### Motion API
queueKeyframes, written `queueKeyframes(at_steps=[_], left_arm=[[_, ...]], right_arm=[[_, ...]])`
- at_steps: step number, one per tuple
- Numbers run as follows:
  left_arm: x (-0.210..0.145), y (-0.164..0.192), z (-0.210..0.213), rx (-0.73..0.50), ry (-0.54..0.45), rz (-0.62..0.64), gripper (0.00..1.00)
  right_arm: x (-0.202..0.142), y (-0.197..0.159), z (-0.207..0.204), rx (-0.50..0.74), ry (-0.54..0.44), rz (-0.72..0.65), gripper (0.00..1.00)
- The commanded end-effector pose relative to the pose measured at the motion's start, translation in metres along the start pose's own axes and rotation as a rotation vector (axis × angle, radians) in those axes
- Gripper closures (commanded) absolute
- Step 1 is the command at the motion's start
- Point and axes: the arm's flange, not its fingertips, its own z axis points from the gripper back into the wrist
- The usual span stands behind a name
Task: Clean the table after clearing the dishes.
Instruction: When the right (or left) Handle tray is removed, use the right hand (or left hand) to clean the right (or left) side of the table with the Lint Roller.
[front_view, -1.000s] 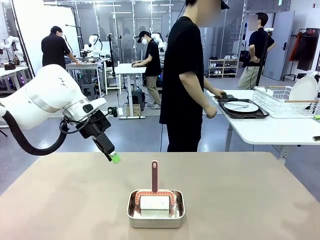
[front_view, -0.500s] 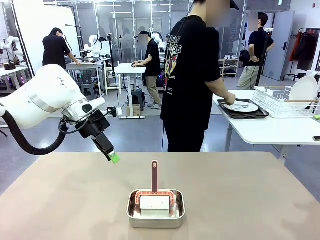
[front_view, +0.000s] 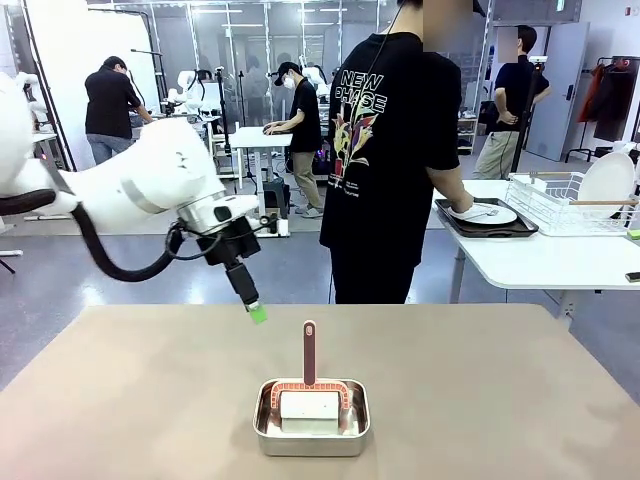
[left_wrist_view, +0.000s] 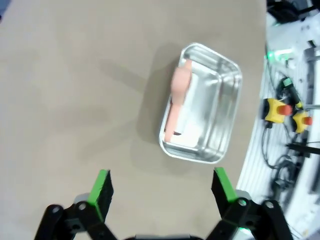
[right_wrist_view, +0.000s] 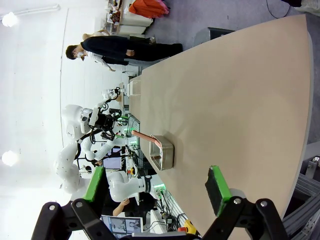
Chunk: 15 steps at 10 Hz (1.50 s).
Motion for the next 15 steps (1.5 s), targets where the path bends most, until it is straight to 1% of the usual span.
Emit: queueKeyframes(at_steps=[1, 3, 6, 7, 10, 15], left_arm=[[0.032, 0.012, 0.005, 0.007, 0.099, -0.022, 0.0], [0.065, 0.011, -0.006, 0.008, 0.173, -0.084, 0.0], [0.088, 0.001, -0.026, -0.025, 0.235, -0.169, 0.0], [0.094, -0.002, -0.034, -0.039, 0.245, -0.193, 0.0], [0.106, -0.01, -0.054, -0.03, 0.264, -0.241, 0.0], [0.12, -0.018, -0.074, -0.05, 0.304, -0.286, 0.0]], right_arm=[[-0.001, 0.003, 0.0, 0.0, -0.001, 0.003, 0.0], [-0.001, 0.003, 0.0, 0.0, -0.001, 0.003, 0.0], [-0.001, 0.003, 0.0, 0.0, -0.001, 0.003, 0.0], [-0.001, 0.003, 0.0, 0.0, -0.001, 0.003, 0.0], [-0.001, 0.003, 0.0, 0.0, -0.001, 0.003, 0.0], [-0.001, 0.003, 0.0, 0.0, -0.001, 0.003, 0.0]])
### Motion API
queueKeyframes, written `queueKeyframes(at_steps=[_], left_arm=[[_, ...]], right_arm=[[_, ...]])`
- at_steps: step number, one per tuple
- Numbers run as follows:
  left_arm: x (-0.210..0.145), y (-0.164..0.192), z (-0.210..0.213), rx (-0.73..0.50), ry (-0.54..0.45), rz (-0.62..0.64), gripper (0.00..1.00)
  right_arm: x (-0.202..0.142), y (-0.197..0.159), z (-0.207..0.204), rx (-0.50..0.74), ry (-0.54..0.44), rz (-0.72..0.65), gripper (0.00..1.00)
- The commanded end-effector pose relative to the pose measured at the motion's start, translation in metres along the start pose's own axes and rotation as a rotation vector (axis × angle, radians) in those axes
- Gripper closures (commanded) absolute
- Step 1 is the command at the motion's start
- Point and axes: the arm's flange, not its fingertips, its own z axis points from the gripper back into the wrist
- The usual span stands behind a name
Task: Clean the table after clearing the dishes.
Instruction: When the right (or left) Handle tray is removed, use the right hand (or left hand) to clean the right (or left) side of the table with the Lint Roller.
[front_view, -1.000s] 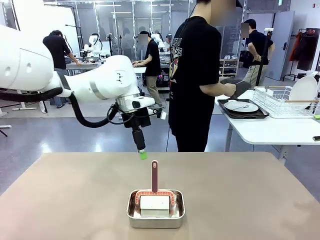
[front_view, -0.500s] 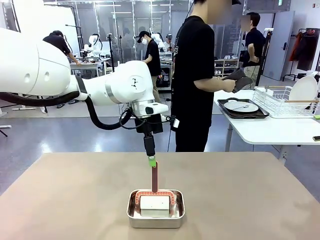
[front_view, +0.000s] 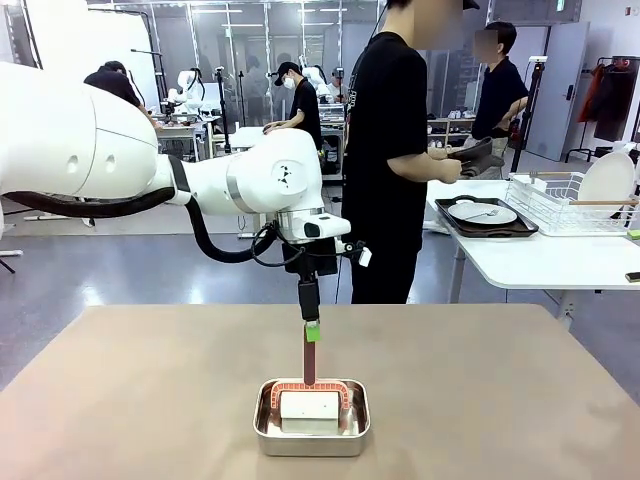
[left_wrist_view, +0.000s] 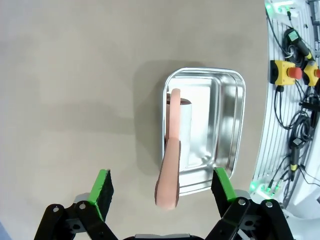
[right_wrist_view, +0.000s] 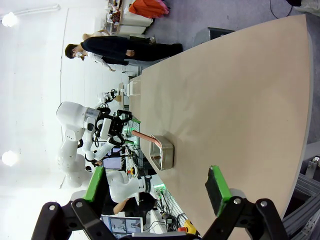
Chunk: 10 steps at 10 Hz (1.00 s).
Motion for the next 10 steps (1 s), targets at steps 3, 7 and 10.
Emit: queueKeyframes(at_steps=[3, 7, 10], left_arm=[[0.01, 0.006, -0.007, -0.023, 0.041, -0.033, 0.0], [0.014, 0.002, -0.016, -0.051, 0.12, -0.051, 0.0], [0.015, -0.003, -0.02, -0.026, 0.151, -0.057, 0.0]], right_arm=[[-0.001, 0.003, -0.001, 0.0, -0.001, 0.002, 0.0], [-0.001, 0.003, -0.001, 0.0, -0.001, 0.002, 0.0], [-0.001, 0.003, -0.001, 0.0, -0.001, 0.002, 0.0]])
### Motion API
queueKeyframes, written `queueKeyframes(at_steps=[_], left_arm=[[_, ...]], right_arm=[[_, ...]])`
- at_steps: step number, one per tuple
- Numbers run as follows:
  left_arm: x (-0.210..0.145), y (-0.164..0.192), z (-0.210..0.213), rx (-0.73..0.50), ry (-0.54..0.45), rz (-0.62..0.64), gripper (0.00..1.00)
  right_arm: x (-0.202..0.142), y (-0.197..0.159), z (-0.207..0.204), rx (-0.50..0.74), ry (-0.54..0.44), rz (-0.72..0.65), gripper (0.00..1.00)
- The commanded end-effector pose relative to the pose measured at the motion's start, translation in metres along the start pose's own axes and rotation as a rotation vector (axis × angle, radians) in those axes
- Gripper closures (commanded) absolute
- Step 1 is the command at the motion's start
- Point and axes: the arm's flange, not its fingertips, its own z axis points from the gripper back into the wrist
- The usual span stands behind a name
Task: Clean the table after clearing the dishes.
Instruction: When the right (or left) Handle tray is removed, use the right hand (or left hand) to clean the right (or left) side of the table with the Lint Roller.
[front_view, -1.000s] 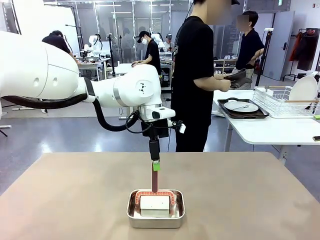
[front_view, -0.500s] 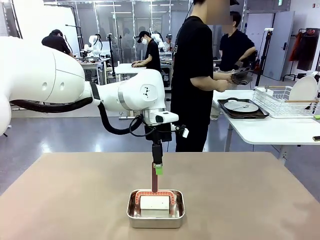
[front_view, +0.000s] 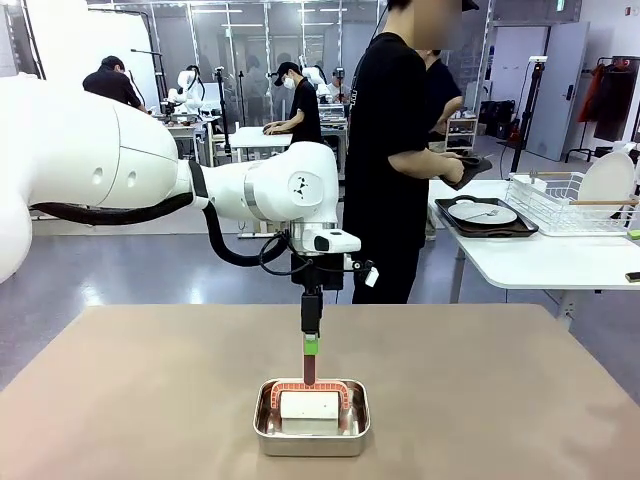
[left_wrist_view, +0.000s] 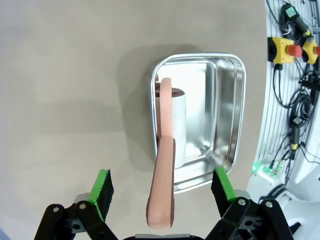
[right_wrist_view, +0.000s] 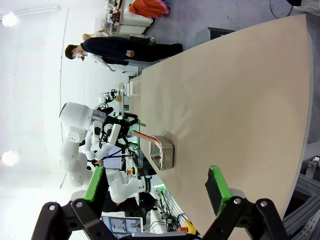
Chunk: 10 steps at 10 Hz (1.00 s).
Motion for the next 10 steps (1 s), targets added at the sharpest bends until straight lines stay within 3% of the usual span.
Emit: queueKeyframes(at_steps=[1, 6, 10], left_arm=[[0.002, -0.005, -0.001, 0.022, 0.02, 0.01, 0.0], [-0.008, -0.013, -0.009, 0.073, 0.052, 0.076, 0.0], [-0.015, -0.021, -0.011, 0.085, 0.019, 0.071, 0.0]], right_arm=[[-0.001, 0.003, -0.001, 0.0, -0.001, 0.003, 0.0], [-0.001, 0.003, -0.001, 0.0, -0.001, 0.003, 0.0], [-0.001, 0.003, -0.001, 0.0, -0.001, 0.003, 0.0]])
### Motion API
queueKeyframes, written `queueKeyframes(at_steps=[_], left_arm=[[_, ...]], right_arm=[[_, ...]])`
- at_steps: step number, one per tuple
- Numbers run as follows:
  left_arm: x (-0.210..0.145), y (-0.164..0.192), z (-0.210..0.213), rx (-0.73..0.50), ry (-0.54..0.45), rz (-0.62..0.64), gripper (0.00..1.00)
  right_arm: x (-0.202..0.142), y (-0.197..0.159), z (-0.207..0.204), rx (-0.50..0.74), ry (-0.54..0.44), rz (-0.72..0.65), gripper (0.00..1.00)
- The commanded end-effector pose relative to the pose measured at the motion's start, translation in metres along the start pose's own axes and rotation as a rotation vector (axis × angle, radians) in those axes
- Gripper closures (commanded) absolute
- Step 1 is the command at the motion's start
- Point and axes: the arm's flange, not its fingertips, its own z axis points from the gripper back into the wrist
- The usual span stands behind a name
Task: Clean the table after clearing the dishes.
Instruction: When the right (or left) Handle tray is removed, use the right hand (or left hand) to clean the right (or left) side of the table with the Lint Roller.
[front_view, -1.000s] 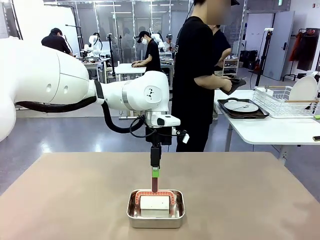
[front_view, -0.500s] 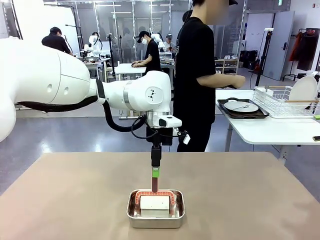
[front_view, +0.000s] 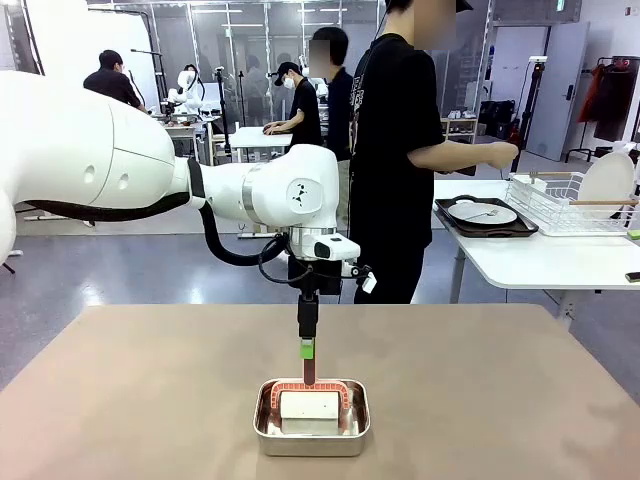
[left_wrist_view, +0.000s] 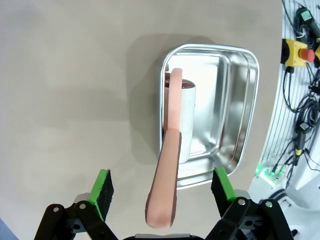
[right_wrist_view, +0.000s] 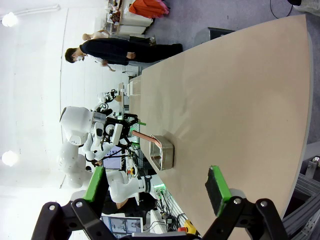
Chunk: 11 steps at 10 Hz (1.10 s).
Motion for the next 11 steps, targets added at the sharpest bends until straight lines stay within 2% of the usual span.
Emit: queueKeyframes(at_steps=[1, 2, 3, 4, 5, 6, 7, 8, 9, 10, 11], left_arm=[[-0.0098, -0.0129, -0.0063, 0.029, -0.009, 0.008, 0.0], [-0.0103, -0.0123, -0.0058, 0.033, -0.019, 0.008, 0.0], [-0.0102, -0.0122, -0.0048, 0.046, -0.037, 0.006, 0.07], [-0.0113, -0.0131, -0.0038, 0.056, -0.053, 0.0, 0.07], [-0.0118, -0.0138, -0.0039, 0.058, -0.062, -0.002, 0.15], [-0.0133, -0.0154, -0.0037, 0.057, -0.068, -0.004, 0.16], [-0.0138, -0.0152, -0.0031, 0.054, -0.079, -0.006, 0.24], [-0.0138, -0.0154, -0.0037, 0.049, -0.068, -0.009, 0.25], [-0.0136, -0.016, -0.0033, 0.045, -0.066, -0.011, 0.34], [-0.0141, -0.0158, -0.0031, 0.049, -0.07, -0.01, 0.38], [-0.0142, -0.0174, -0.0014, 0.048, -0.075, -0.015, 0.49]], right_arm=[[-0.0009, 0.0027, -0.0006, 0.0, -0.001, 0.003, 0.0], [-0.0009, 0.0027, -0.0006, 0.0, -0.001, 0.003, 0.0], [-0.0009, 0.0027, -0.0006, 0.0, -0.001, 0.003, 0.0], [-0.0009, 0.0027, -0.0006, 0.0, -0.001, 0.003, 0.0], [-0.0009, 0.0027, -0.0006, 0.0, -0.001, 0.003, 0.0], [-0.0009, 0.0027, -0.0006, 0.0, -0.001, 0.003, 0.0], [-0.0009, 0.0027, -0.0006, 0.0, -0.001, 0.003, 0.0], [-0.0009, 0.0027, -0.0006, 0.0, -0.001, 0.003, 0.0], [-0.0009, 0.0027, -0.0006, 0.0, -0.001, 0.003, 0.0], [-0.0009, 0.0027, -0.0006, 0.0, -0.001, 0.003, 0.0], [-0.0009, 0.0027, -0.0006, 0.0, -0.001, 0.003, 0.0]])
